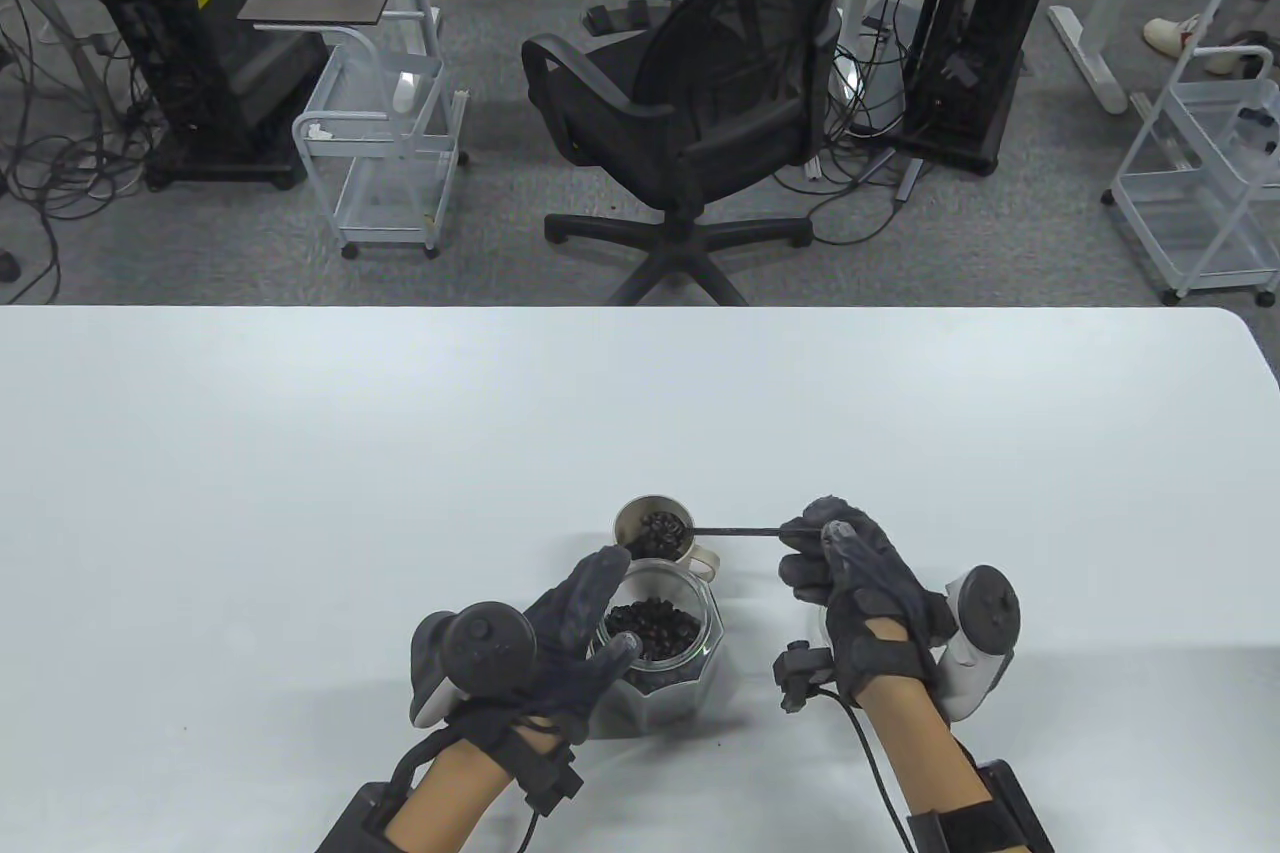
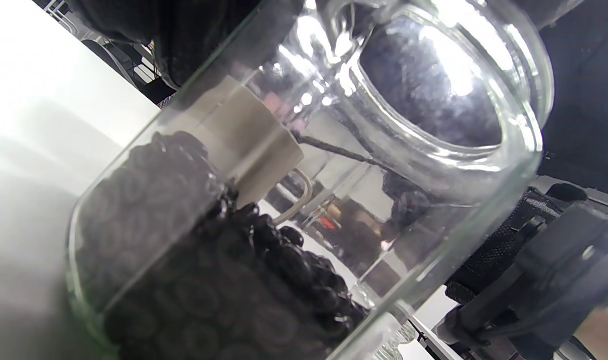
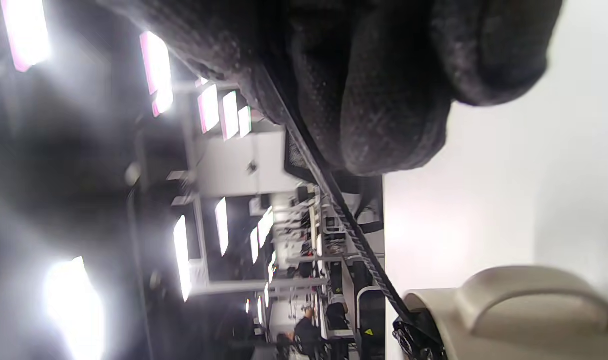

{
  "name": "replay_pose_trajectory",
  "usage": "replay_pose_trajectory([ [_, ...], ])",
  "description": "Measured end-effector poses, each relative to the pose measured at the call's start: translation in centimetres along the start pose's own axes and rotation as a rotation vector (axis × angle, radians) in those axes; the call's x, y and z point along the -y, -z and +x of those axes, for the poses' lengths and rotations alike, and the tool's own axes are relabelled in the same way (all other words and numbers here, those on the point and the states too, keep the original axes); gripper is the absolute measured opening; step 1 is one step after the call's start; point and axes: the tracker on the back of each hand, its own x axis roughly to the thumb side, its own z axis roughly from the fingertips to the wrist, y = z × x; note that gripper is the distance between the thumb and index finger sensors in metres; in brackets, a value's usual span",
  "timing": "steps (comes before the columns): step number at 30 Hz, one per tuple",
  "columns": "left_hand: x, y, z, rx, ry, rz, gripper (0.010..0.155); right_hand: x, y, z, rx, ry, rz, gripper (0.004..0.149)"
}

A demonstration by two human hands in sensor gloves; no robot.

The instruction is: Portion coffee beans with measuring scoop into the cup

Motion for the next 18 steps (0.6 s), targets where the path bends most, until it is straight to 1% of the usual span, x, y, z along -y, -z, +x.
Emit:
replay_pose_trajectory([
  [1, 0.0, 0.0, 0.0, 0.000, 0.000, 0.000, 0.087, -0.1, 0.0, 0.3, 0.032, -0.039, 0.019, 0.042],
  [2, 0.0, 0.0, 0.0, 0.000, 0.000, 0.000, 0.087, -0.5, 0.0, 0.9, 0.109, -0.126, 0.059, 0.042],
  [5, 0.0, 0.0, 0.0, 0.000, 0.000, 0.000, 0.087, -1.4, -0.3, 2.6, 0.312, -0.298, 0.119, 0.042],
  [8, 0.0, 0.0, 0.0, -0.001, -0.001, 0.000, 0.087, -2.3, -0.9, 3.9, 0.459, -0.435, 0.183, 0.042],
  [11, 0.0, 0.0, 0.0, -0.001, -0.001, 0.000, 0.087, -2.8, -1.3, 4.3, 0.517, -0.470, 0.195, 0.042],
  [13, 0.0, 0.0, 0.0, -0.001, 0.000, 0.000, 0.087, -2.9, -1.4, 4.4, 0.525, -0.466, 0.196, 0.042],
  [16, 0.0, 0.0, 0.0, -0.001, 0.000, 0.000, 0.087, -2.7, -1.4, 4.4, 0.509, -0.413, 0.167, 0.042],
  [18, 0.0, 0.0, 0.0, 0.000, 0.000, 0.000, 0.087, -2.2, -1.3, 4.3, 0.474, -0.334, 0.115, 0.042],
])
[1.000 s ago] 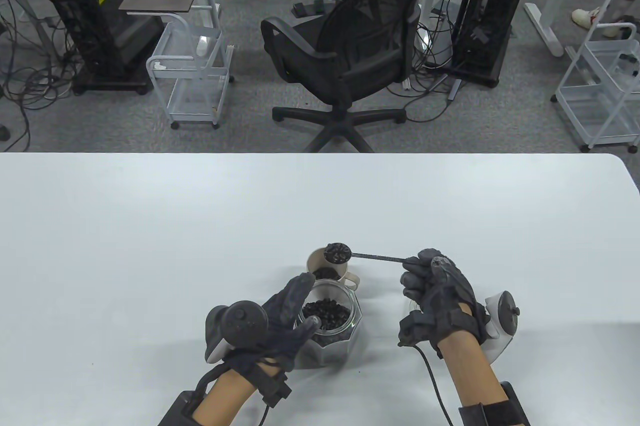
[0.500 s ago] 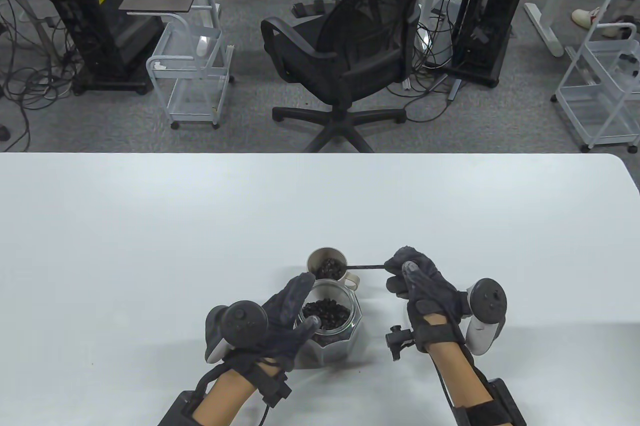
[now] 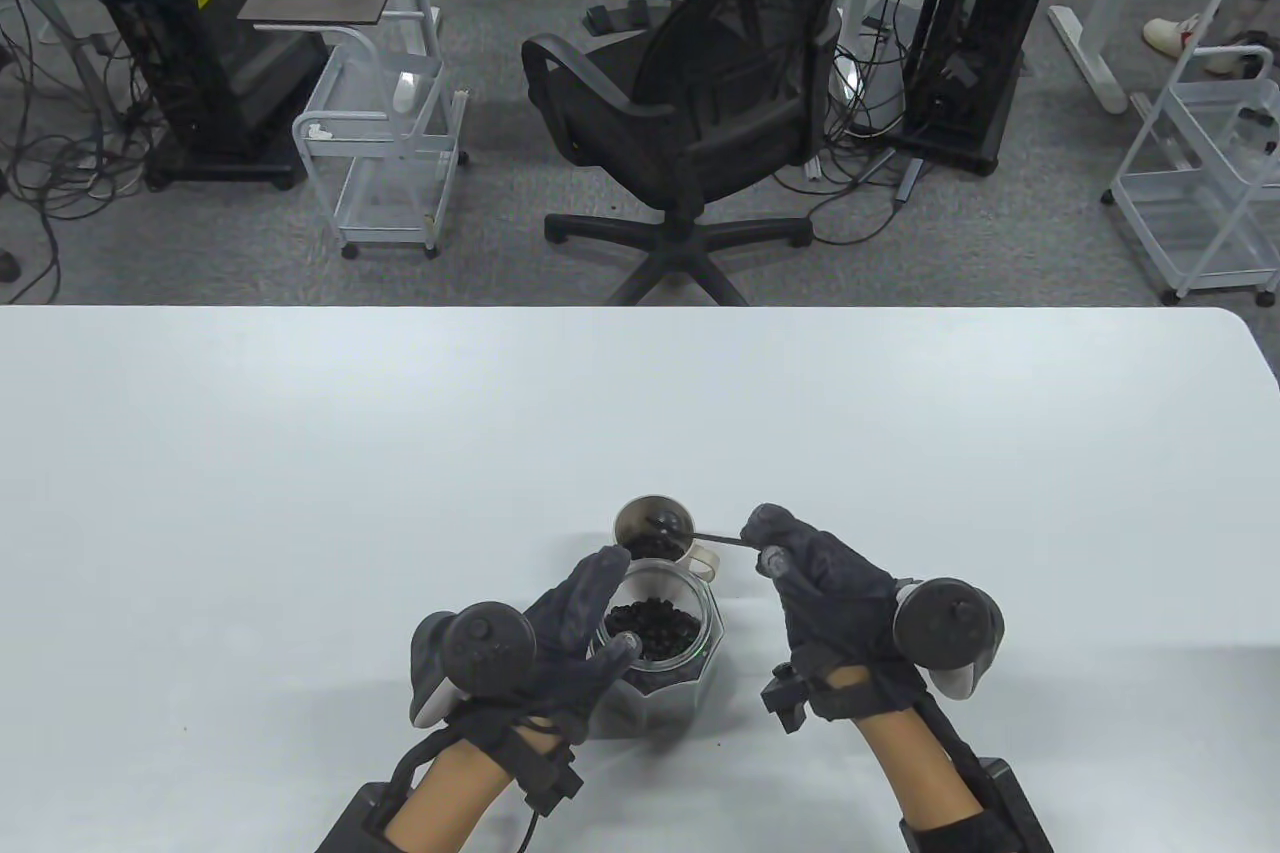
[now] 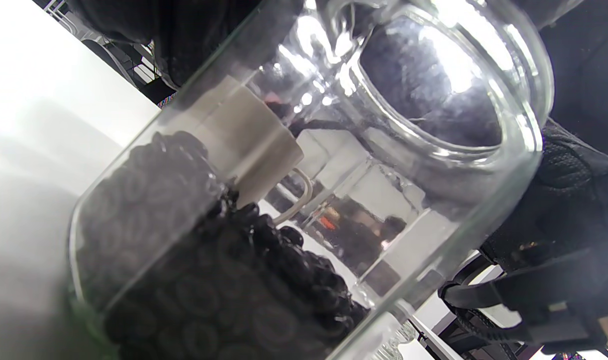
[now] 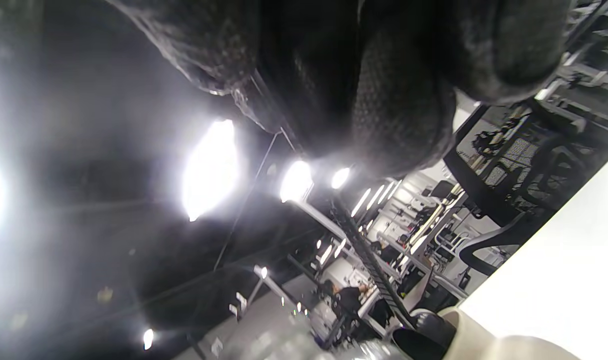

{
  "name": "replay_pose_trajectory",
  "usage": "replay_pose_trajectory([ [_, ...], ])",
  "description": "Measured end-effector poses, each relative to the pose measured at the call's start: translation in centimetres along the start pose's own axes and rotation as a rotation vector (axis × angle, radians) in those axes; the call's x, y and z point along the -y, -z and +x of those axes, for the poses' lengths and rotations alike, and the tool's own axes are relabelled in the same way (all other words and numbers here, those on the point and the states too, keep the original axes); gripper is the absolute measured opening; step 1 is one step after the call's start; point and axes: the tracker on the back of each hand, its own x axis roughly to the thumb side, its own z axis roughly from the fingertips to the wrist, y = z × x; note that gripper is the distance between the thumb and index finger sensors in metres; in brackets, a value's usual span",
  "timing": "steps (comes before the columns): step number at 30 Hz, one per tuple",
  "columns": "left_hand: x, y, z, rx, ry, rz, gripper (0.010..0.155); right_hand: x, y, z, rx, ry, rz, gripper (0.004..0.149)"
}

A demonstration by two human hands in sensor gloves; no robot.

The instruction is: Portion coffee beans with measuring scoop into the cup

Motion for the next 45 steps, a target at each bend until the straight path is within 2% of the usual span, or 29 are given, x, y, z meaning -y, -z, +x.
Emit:
replay_pose_trajectory([
  [8, 0.0, 0.0, 0.0, 0.000, 0.000, 0.000, 0.087, 2.1, -0.3, -1.1, -0.170, 0.279, -0.211, 0.042],
  [14, 0.0, 0.0, 0.0, 0.000, 0.000, 0.000, 0.087, 3.0, -0.3, -1.7, -0.241, 0.474, -0.253, 0.041],
  [21, 0.0, 0.0, 0.0, 0.000, 0.000, -0.001, 0.087, 3.4, -0.3, -1.4, -0.212, 0.448, -0.256, 0.039],
  [27, 0.0, 0.0, 0.0, -0.001, -0.001, 0.000, 0.087, 2.7, 0.2, 1.1, -0.064, 0.293, -0.158, 0.039],
  [31, 0.0, 0.0, 0.0, -0.001, -0.002, -0.001, 0.087, 1.5, 0.4, 3.4, 0.066, 0.137, 0.004, 0.038],
  [33, 0.0, 0.0, 0.0, -0.001, -0.001, -0.001, 0.087, 0.9, 0.3, 4.2, 0.104, 0.065, 0.041, 0.038],
  [41, 0.0, 0.0, 0.0, -0.001, -0.001, -0.001, 0.087, -1.0, 0.0, 4.8, 0.111, 0.012, 0.160, 0.038],
  [45, 0.0, 0.0, 0.0, -0.001, -0.001, -0.001, 0.087, -1.9, -0.1, 4.4, 0.072, 0.008, 0.239, 0.037],
])
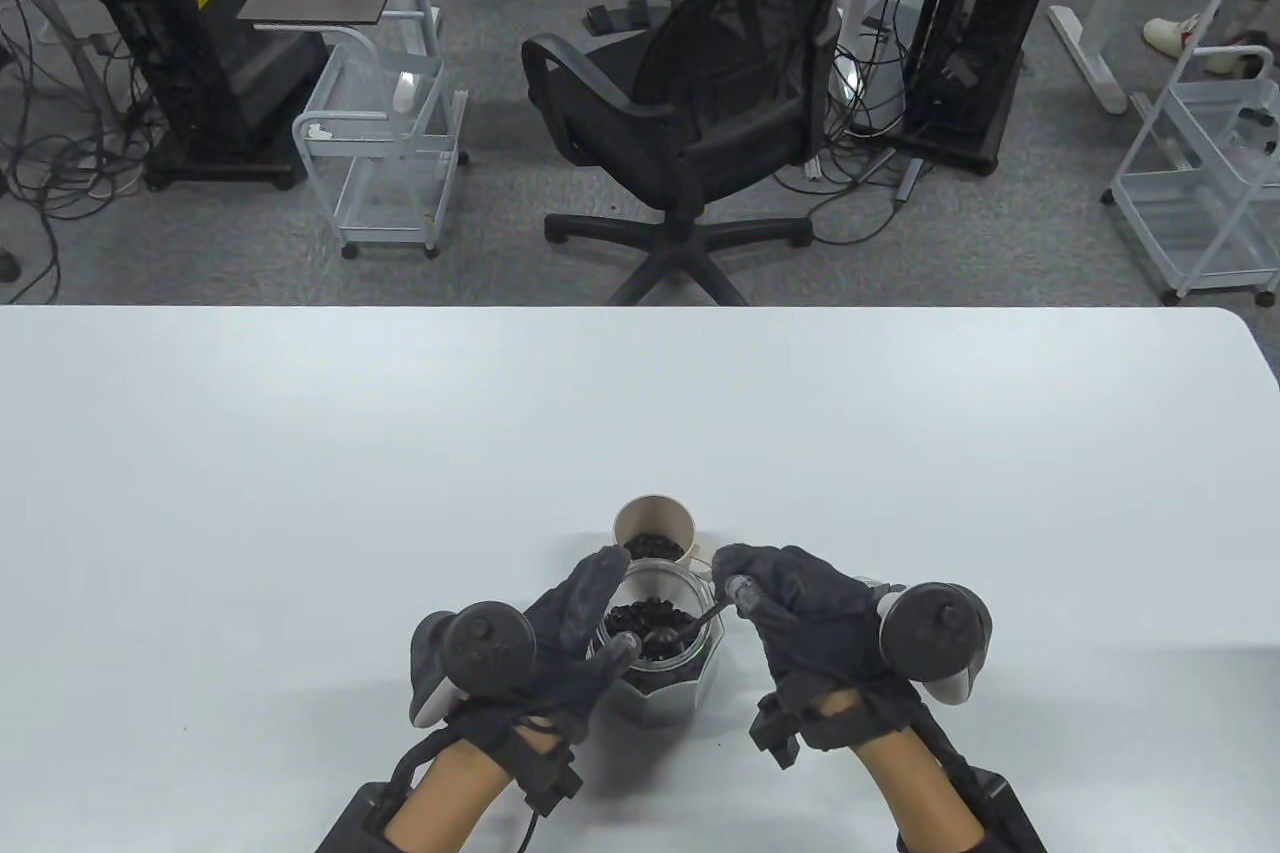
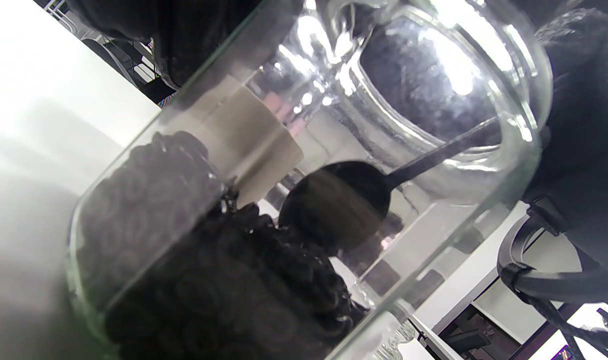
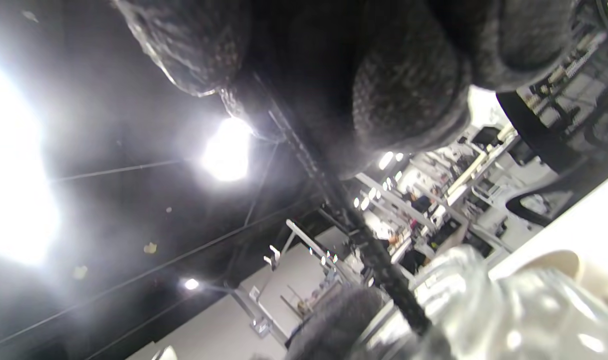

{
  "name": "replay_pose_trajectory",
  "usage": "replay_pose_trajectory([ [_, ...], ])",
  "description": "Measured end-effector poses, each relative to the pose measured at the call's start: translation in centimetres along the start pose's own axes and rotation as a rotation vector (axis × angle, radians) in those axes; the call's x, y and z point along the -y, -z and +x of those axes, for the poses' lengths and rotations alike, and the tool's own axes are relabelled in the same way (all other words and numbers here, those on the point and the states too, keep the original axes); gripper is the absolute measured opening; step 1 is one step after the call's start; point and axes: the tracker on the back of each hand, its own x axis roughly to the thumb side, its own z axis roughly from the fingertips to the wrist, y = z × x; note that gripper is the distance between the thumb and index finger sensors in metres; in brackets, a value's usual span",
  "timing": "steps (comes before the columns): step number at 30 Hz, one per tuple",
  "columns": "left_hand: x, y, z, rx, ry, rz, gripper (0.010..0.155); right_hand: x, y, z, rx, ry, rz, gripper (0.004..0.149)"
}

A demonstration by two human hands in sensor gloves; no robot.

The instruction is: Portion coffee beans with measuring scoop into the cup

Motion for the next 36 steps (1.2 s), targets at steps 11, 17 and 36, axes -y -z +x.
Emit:
replay_pose_trajectory([
  [11, 0.0, 0.0, 0.0, 0.000, 0.003, 0.002, 0.087, -2.1, 0.0, -1.2, -0.075, 0.015, 0.083, 0.037],
  [17, 0.0, 0.0, 0.0, 0.000, 0.004, 0.003, 0.087, -1.7, -0.3, -2.8, -0.189, 0.121, 0.009, 0.038],
  [36, 0.0, 0.0, 0.0, 0.000, 0.003, 0.001, 0.087, 0.4, -2.6, -8.1, -0.698, 0.573, -0.273, 0.039],
])
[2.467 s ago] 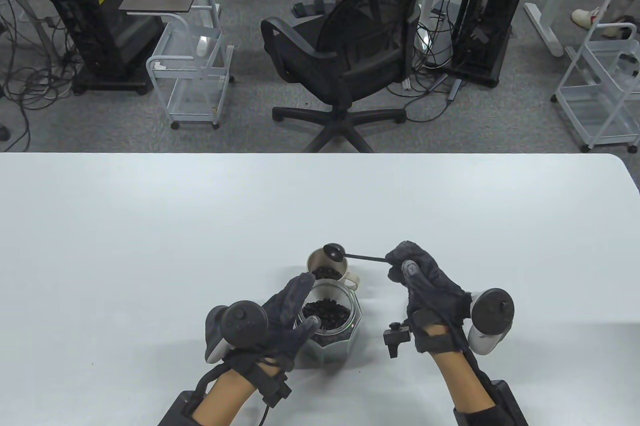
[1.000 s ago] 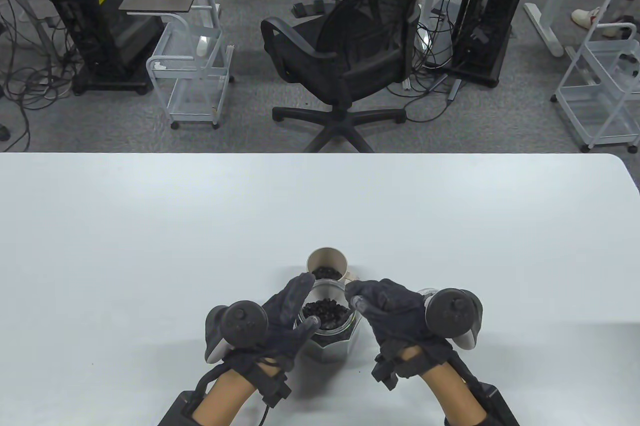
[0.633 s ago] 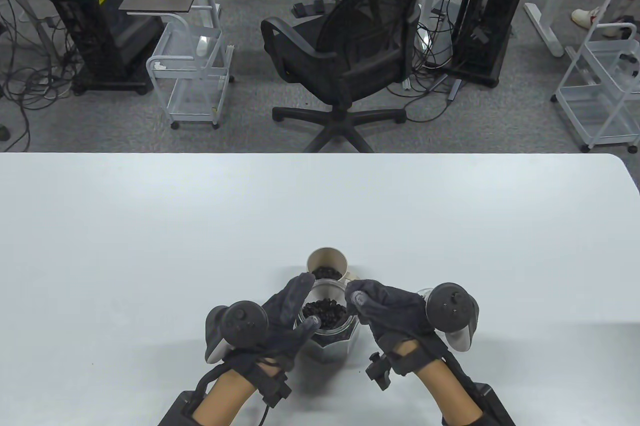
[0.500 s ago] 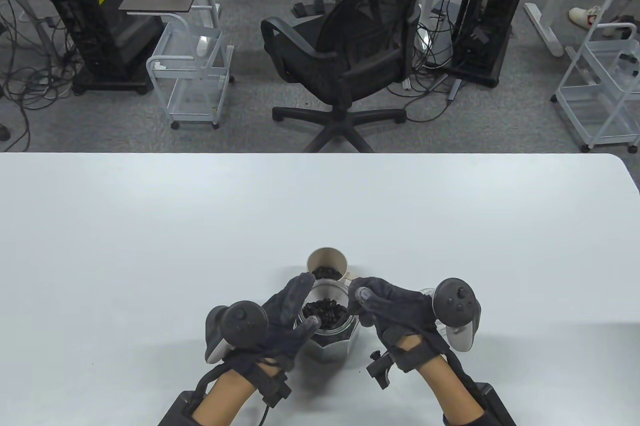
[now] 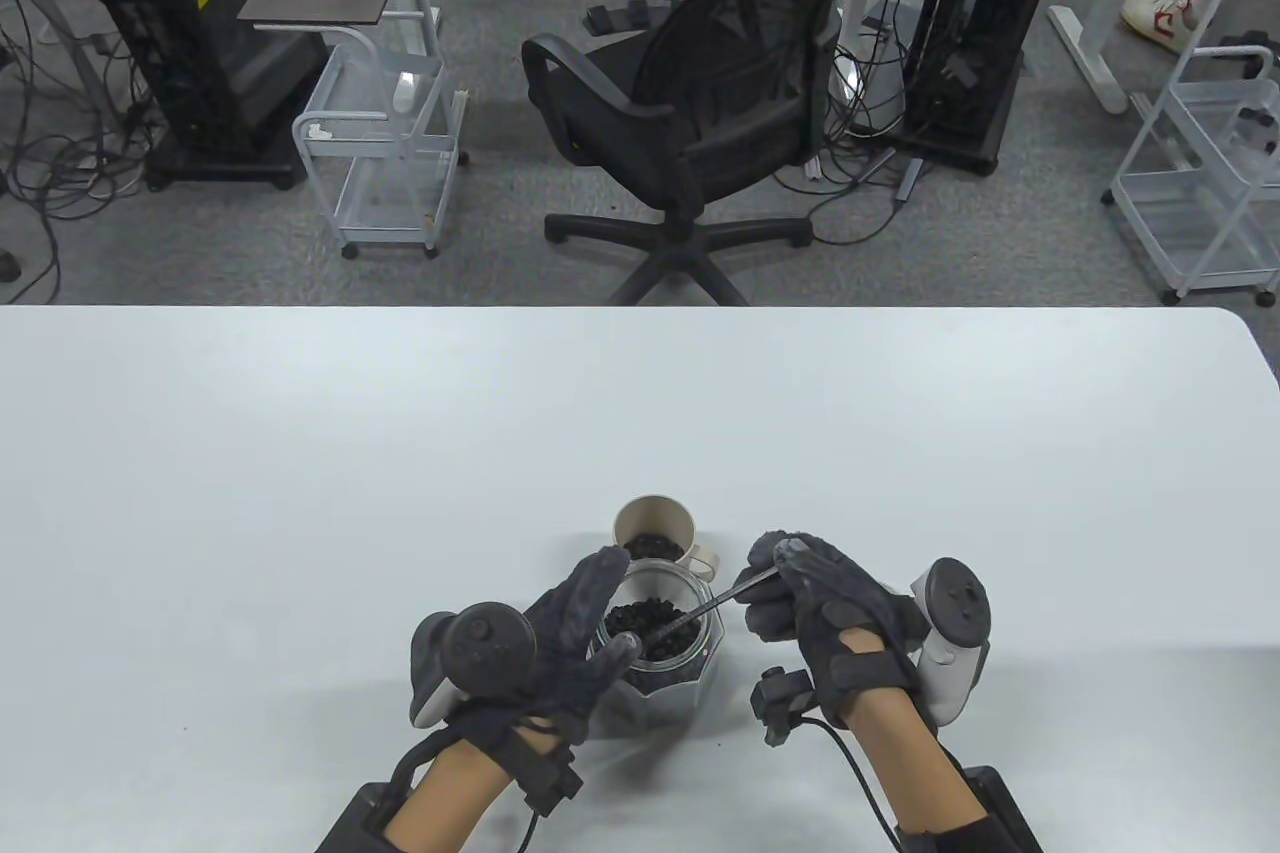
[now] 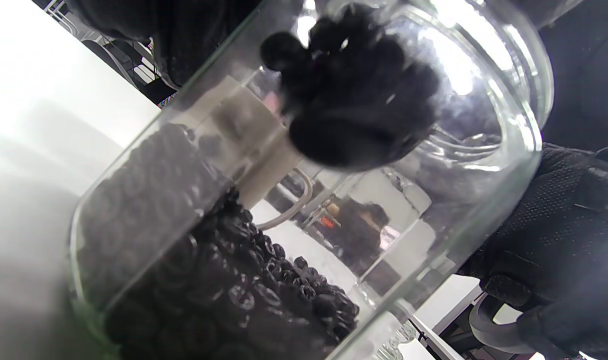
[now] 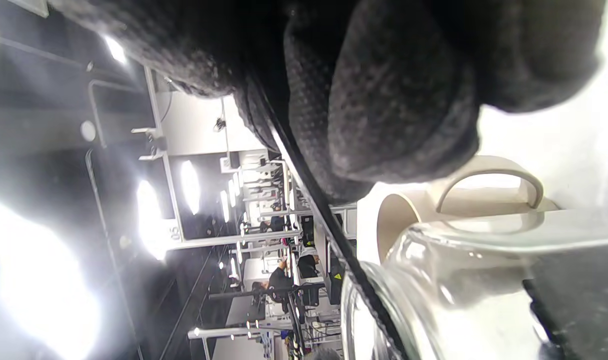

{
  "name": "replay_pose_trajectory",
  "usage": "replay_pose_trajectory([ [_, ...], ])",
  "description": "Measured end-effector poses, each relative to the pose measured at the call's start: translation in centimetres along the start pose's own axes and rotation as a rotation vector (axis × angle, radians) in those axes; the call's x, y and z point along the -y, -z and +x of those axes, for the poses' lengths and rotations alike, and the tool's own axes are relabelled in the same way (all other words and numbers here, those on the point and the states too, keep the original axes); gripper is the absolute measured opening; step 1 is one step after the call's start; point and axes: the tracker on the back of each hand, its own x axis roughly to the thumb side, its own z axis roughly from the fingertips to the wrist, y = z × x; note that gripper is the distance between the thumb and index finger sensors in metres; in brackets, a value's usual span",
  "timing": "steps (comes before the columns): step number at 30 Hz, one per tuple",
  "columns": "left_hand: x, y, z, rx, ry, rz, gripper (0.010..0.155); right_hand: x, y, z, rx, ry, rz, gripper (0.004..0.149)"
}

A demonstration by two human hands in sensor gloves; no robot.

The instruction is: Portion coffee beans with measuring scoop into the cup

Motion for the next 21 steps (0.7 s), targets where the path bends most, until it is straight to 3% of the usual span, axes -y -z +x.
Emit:
replay_pose_trajectory([
  [12, 0.0, 0.0, 0.0, -0.001, -0.003, 0.000, 0.087, 2.9, 1.4, -1.2, -0.099, 0.168, -0.038, 0.039],
  [21, 0.0, 0.0, 0.0, -0.001, -0.003, 0.000, 0.087, 3.4, 1.4, -1.1, -0.094, 0.185, -0.059, 0.039],
])
